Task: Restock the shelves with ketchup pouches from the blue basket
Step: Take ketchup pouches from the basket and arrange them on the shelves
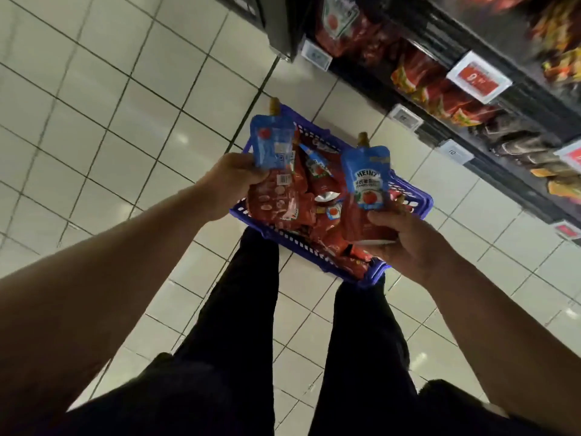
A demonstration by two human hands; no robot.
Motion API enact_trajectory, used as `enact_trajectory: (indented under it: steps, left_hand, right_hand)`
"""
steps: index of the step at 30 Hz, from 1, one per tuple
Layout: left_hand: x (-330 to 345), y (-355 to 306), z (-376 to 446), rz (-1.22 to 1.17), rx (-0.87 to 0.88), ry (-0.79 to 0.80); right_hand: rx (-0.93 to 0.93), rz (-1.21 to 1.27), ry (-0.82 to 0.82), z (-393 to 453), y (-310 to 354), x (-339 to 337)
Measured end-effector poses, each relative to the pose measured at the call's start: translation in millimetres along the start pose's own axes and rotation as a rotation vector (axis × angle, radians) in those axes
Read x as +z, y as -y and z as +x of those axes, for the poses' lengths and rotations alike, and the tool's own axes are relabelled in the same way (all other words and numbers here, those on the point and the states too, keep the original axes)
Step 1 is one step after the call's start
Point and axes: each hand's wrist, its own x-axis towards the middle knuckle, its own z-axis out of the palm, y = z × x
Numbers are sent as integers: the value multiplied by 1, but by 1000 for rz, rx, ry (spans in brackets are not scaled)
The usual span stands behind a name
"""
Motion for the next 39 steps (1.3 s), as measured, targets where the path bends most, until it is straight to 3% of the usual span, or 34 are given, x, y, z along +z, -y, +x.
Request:
enact_trajectory:
  steps: [3, 9, 11, 14, 17, 19, 22, 25, 28, 36, 39]
  left_hand:
    - [20, -40, -80, -289, 72, 169]
    - [83, -125, -208, -534, 199, 260]
    - [109, -149, -244, -497, 298, 179]
    - [151, -177, -289, -213, 475, -47]
    - [187, -198, -328, -89, 476, -227]
    - [205, -209, -350, -8, 510, -250]
    - [227, -218, -374, -163, 549, -133]
    - [240, -217, -396, -440, 297, 114]
    - [244, -210, -411, -535, 150, 272]
    - [279, -200, -436, -517, 90, 489]
    - [300, -204, -449, -463, 140, 501]
  right_hand:
    - [-78, -112, 76, -65, 15, 5]
    - [-365, -381, 129, -196, 80, 7]
    - [-442, -414, 160, -240, 102, 6]
    - [-530, -454, 186, -298, 129, -3]
    - [-619, -515, 225, -346, 143, -19]
    - [-687, -559, 200, -373, 144, -32]
    - [-735, -521, 150, -401, 132, -51]
    - [-746, -343, 114, -417, 109, -70]
    - [-736, -221, 64, -434, 82, -86]
    - [-795, -133, -19, -487, 37, -134]
    - [-841, -88, -48, -501, 36, -153]
